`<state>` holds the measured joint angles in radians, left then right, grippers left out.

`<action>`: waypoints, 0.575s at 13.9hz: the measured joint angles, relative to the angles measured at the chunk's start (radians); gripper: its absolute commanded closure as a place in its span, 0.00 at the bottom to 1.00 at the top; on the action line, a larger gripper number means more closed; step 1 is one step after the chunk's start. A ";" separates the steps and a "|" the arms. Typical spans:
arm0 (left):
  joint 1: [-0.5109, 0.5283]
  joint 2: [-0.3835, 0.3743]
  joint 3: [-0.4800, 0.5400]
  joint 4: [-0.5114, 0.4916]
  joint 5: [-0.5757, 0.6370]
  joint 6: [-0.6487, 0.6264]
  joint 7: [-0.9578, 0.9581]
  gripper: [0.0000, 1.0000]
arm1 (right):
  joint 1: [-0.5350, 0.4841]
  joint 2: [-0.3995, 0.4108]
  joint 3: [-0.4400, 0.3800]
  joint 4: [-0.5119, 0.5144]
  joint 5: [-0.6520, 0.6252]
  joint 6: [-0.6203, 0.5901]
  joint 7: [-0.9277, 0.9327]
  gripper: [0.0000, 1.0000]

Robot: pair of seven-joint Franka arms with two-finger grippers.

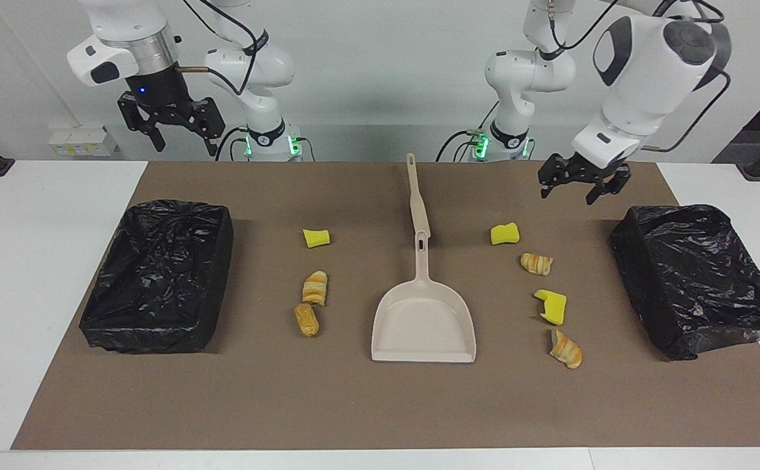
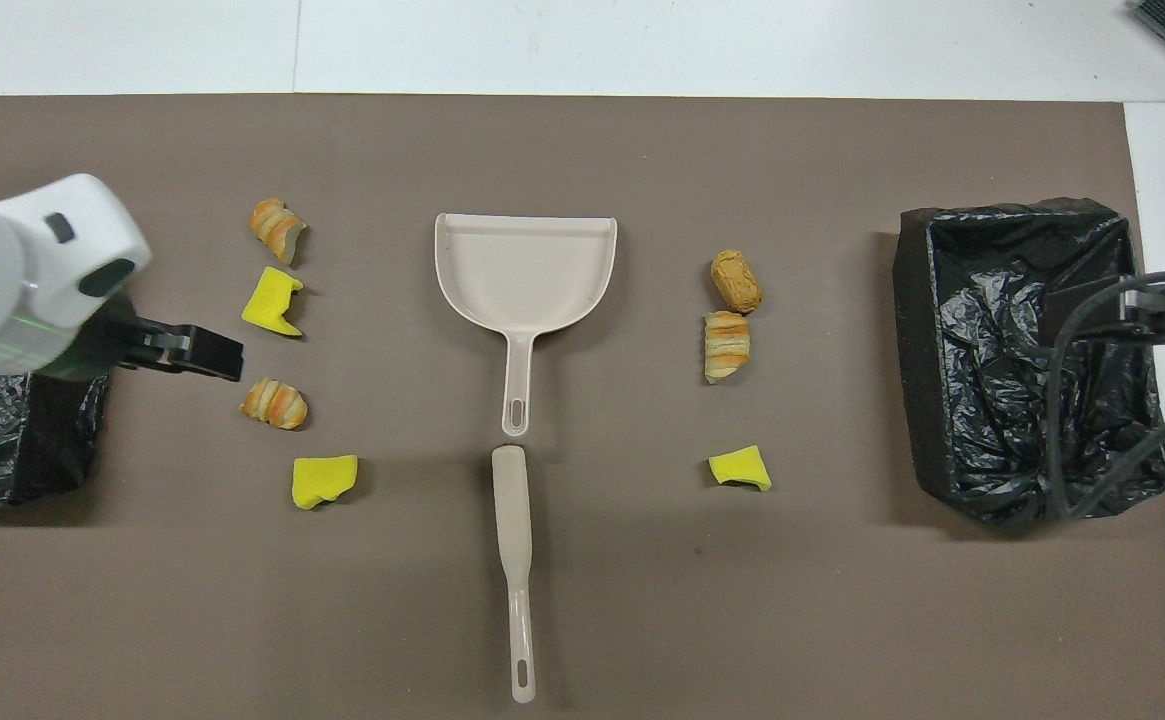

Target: Sweep and dump trash in bin

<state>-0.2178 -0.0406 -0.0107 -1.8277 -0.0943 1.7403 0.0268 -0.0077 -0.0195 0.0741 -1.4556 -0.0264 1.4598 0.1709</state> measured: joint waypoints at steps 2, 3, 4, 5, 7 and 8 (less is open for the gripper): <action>-0.064 -0.041 -0.002 -0.132 -0.028 0.084 -0.004 0.00 | 0.003 0.000 0.004 -0.001 0.000 -0.001 0.000 0.00; -0.091 -0.061 -0.002 -0.186 -0.039 0.108 -0.004 0.00 | 0.003 0.000 0.006 -0.002 0.000 -0.001 0.000 0.00; -0.119 -0.077 -0.002 -0.231 -0.049 0.128 -0.004 0.00 | 0.003 0.000 0.006 -0.004 0.000 -0.001 0.000 0.00; -0.149 -0.092 -0.002 -0.273 -0.056 0.151 -0.009 0.00 | 0.003 0.001 0.006 -0.009 0.000 0.000 0.000 0.00; -0.226 -0.122 -0.002 -0.362 -0.061 0.215 -0.074 0.00 | 0.007 0.014 0.008 -0.020 0.001 0.024 0.000 0.00; -0.274 -0.134 -0.002 -0.410 -0.062 0.258 -0.118 0.00 | 0.021 0.028 0.009 -0.029 0.001 0.059 0.000 0.00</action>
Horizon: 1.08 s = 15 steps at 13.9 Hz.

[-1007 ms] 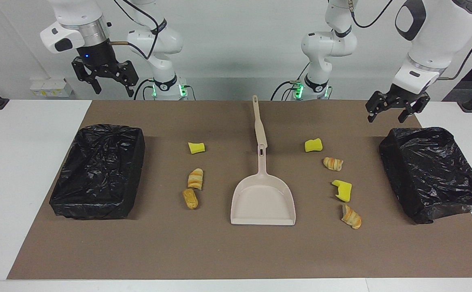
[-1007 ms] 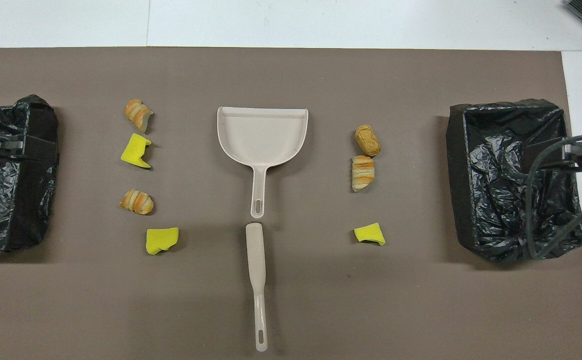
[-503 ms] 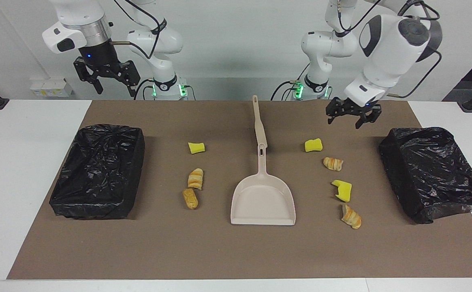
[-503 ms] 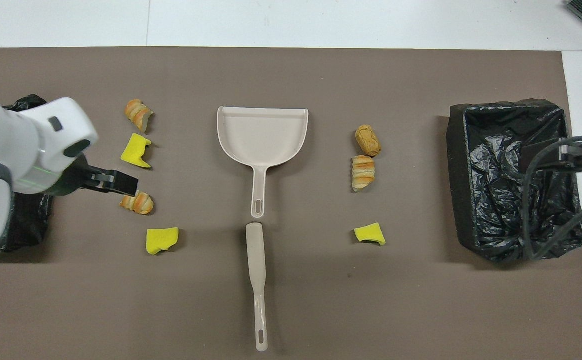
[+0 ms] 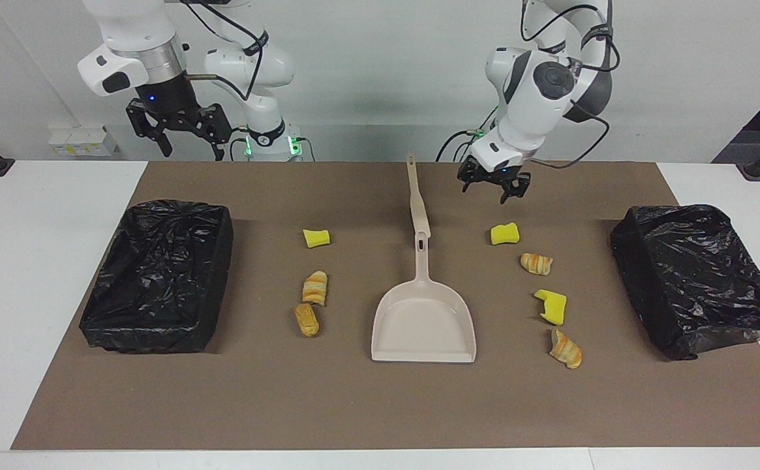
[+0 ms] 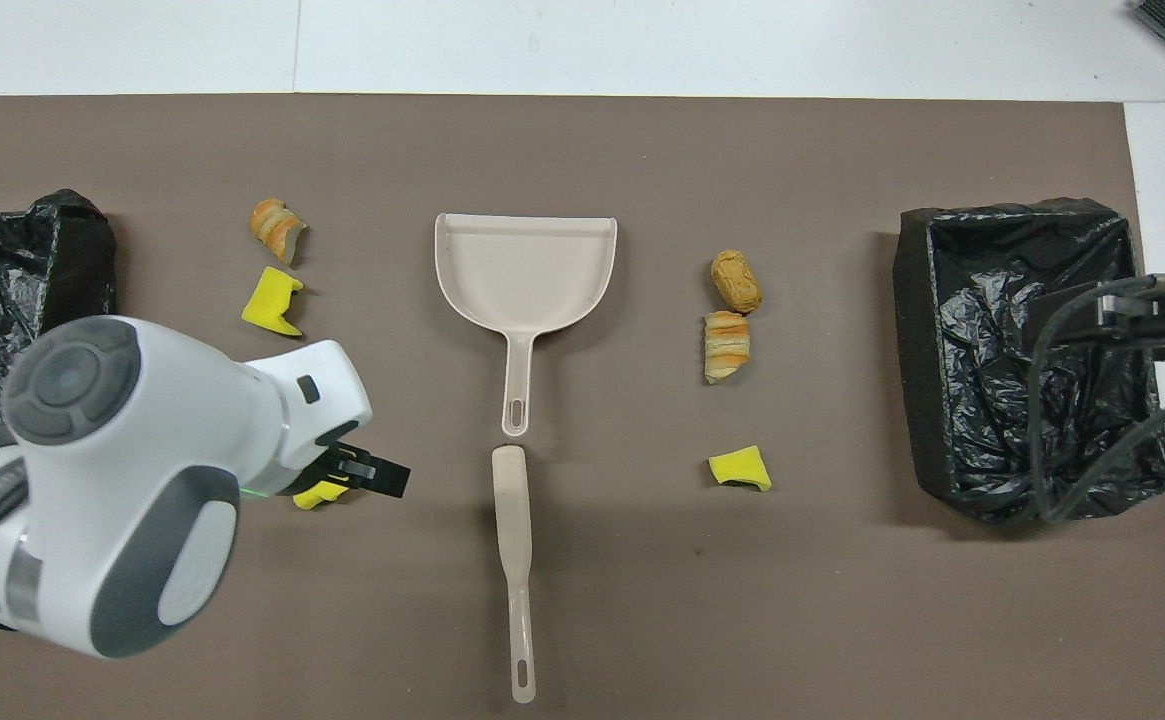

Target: Sweep and dump trash in bin

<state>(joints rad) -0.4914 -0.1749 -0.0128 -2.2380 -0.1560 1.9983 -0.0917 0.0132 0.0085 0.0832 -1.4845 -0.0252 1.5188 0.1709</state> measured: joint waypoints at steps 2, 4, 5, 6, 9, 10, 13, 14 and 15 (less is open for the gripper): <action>-0.098 -0.010 -0.002 -0.104 0.000 0.123 -0.097 0.00 | 0.055 0.040 0.001 -0.011 -0.001 0.078 0.011 0.00; -0.189 -0.022 -0.006 -0.214 -0.001 0.276 -0.220 0.00 | 0.120 0.082 0.003 -0.011 -0.002 0.134 0.067 0.00; -0.233 -0.033 -0.008 -0.252 -0.001 0.326 -0.280 0.00 | 0.148 0.098 0.003 -0.011 -0.003 0.144 0.084 0.00; -0.273 -0.043 -0.013 -0.275 -0.001 0.355 -0.331 0.00 | 0.175 0.114 0.004 -0.011 -0.003 0.149 0.097 0.00; -0.336 -0.057 -0.062 -0.335 -0.001 0.441 -0.418 0.00 | 0.260 0.181 0.005 -0.011 -0.003 0.189 0.183 0.00; -0.342 -0.057 -0.079 -0.355 -0.001 0.469 -0.446 0.05 | 0.294 0.207 0.005 -0.009 -0.003 0.209 0.219 0.00; -0.342 -0.057 -0.087 -0.375 -0.001 0.488 -0.469 0.47 | 0.393 0.273 0.006 -0.001 -0.005 0.265 0.299 0.00; -0.341 -0.058 -0.085 -0.375 -0.001 0.489 -0.470 0.71 | 0.410 0.287 0.006 0.005 -0.006 0.274 0.304 0.00; -0.341 -0.058 -0.084 -0.375 -0.001 0.489 -0.471 0.94 | 0.428 0.305 0.005 0.015 -0.006 0.285 0.308 0.00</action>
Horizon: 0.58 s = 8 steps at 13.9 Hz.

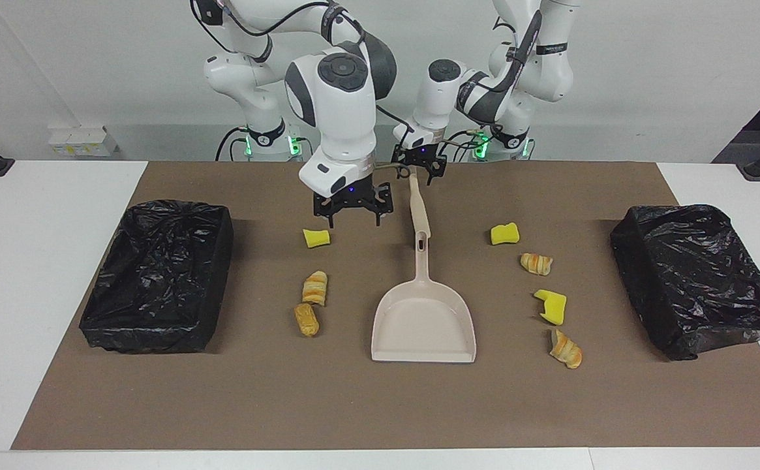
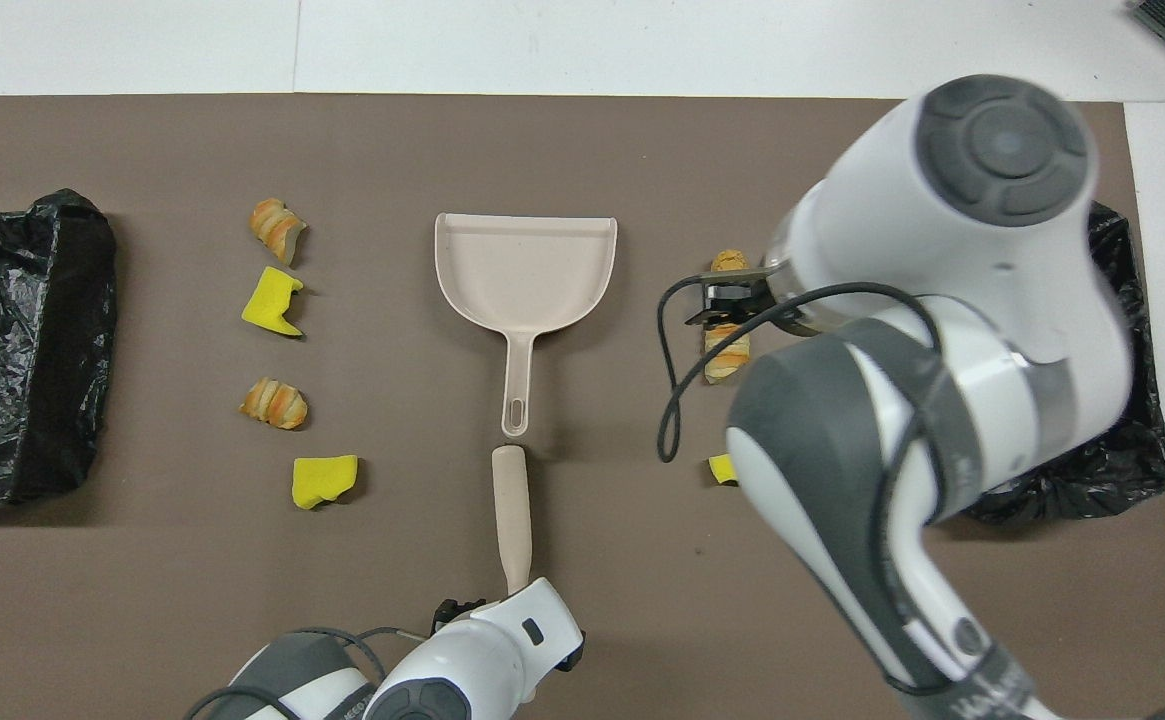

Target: Sweep and dump trash in bin

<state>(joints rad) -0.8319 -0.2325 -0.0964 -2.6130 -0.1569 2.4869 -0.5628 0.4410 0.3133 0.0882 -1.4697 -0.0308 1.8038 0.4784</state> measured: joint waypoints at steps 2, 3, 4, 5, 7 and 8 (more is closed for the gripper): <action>0.001 0.000 0.002 0.000 0.000 0.000 -0.001 1.00 | 0.045 0.059 -0.002 0.046 -0.017 0.014 0.034 0.00; 0.003 0.000 0.004 0.000 0.000 0.000 -0.001 1.00 | 0.067 0.097 -0.003 0.079 -0.034 0.017 0.060 0.00; 0.004 0.000 0.006 -0.001 0.000 -0.003 -0.001 1.00 | 0.090 0.144 -0.004 0.118 -0.042 0.020 0.090 0.00; 0.006 0.000 0.007 -0.002 0.000 -0.007 -0.003 1.00 | 0.113 0.193 -0.005 0.157 -0.048 0.023 0.116 0.00; 0.013 -0.006 0.009 -0.002 0.000 -0.029 -0.003 1.00 | 0.160 0.290 -0.007 0.221 -0.074 0.054 0.165 0.00; 0.017 -0.016 0.012 -0.002 0.000 -0.048 -0.003 1.00 | 0.176 0.320 -0.007 0.235 -0.080 0.066 0.176 0.02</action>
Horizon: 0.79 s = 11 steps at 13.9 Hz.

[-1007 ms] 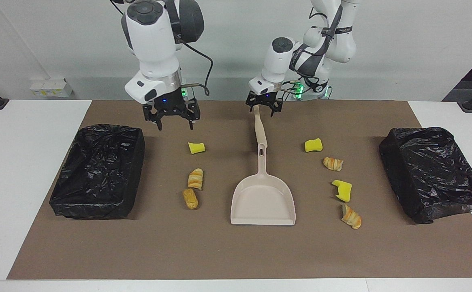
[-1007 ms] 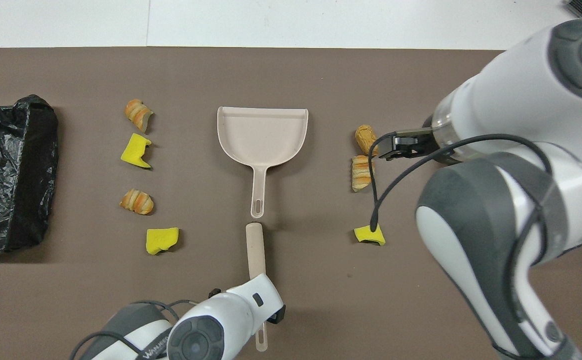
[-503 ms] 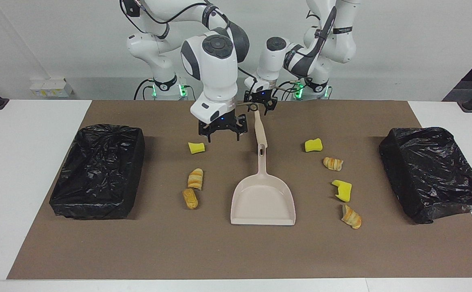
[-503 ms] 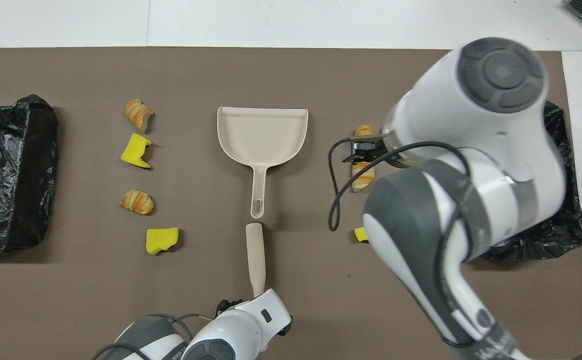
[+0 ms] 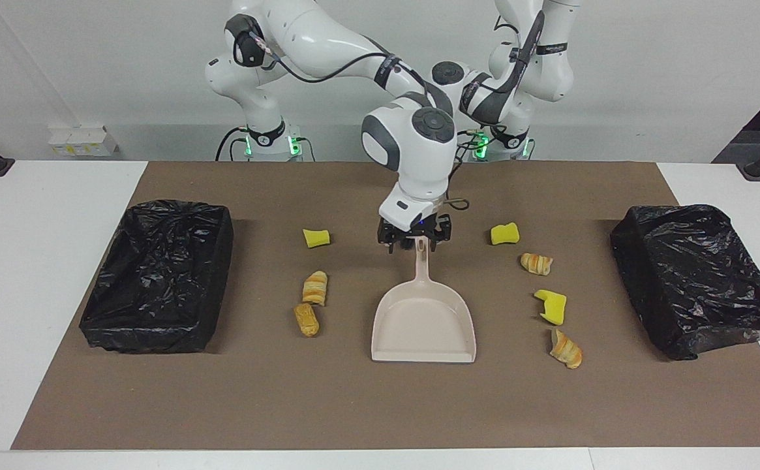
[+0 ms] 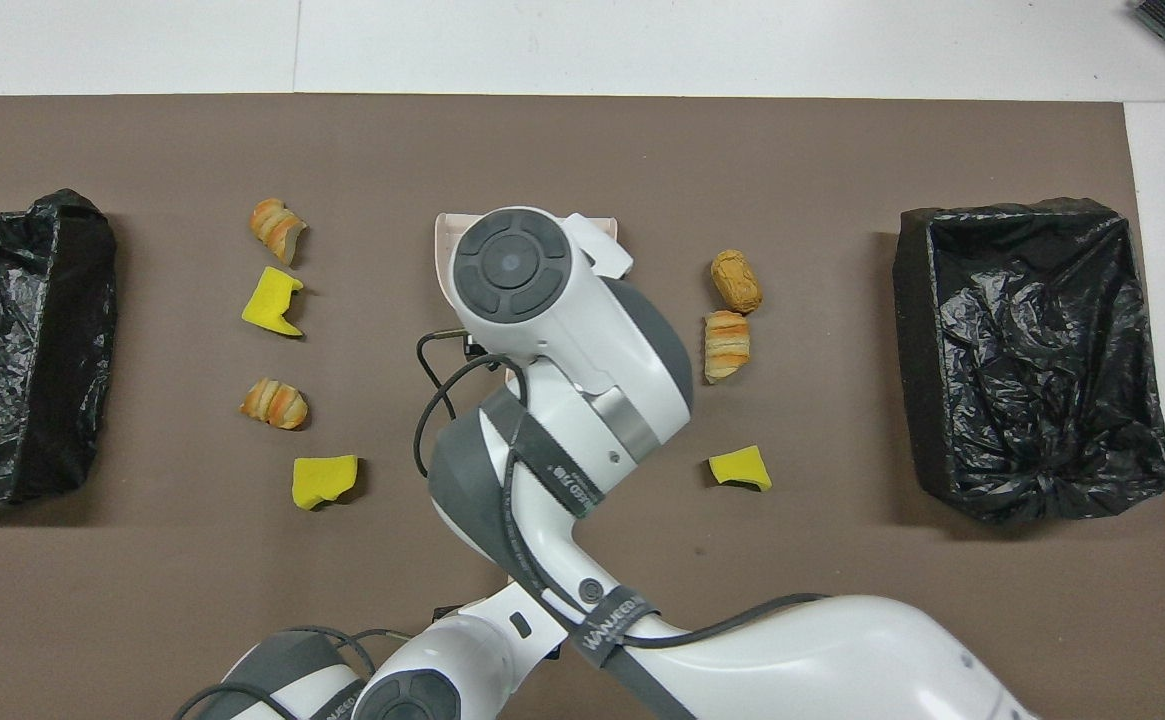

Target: Sweep and dump trash in bin

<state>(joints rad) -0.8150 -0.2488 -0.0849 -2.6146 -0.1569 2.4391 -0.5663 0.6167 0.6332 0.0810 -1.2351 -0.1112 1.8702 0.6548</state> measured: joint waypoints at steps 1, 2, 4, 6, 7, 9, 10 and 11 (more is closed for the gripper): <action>0.003 -0.017 0.002 0.001 0.000 -0.030 0.000 1.00 | 0.009 0.019 0.000 0.007 -0.002 0.006 0.004 0.04; 0.008 -0.040 0.001 0.001 0.002 -0.071 0.000 1.00 | 0.018 0.029 0.000 0.007 -0.002 0.021 0.004 0.05; 0.028 -0.104 0.002 0.002 0.017 -0.173 0.003 1.00 | 0.033 0.038 0.000 -0.008 -0.002 0.067 0.004 0.16; 0.057 -0.178 0.002 0.001 0.046 -0.286 0.016 1.00 | 0.035 0.036 0.000 -0.046 -0.002 0.105 0.004 0.16; 0.069 -0.213 0.002 0.001 0.061 -0.337 0.026 1.00 | 0.035 0.031 0.000 -0.069 -0.002 0.118 0.004 0.16; 0.108 -0.271 0.002 0.001 0.089 -0.418 0.049 1.00 | 0.034 0.014 0.000 -0.118 -0.002 0.140 0.004 0.21; 0.141 -0.292 0.003 0.000 0.096 -0.448 0.077 1.00 | 0.034 0.005 0.000 -0.135 -0.002 0.143 0.006 0.31; 0.182 -0.306 0.003 0.000 0.101 -0.468 0.110 1.00 | 0.034 -0.003 0.000 -0.147 -0.002 0.143 0.017 0.45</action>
<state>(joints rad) -0.6333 -0.5552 -0.0817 -2.6148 -0.0557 1.9710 -0.4559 0.6505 0.6306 0.0806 -1.3819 -0.1133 2.0130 0.6716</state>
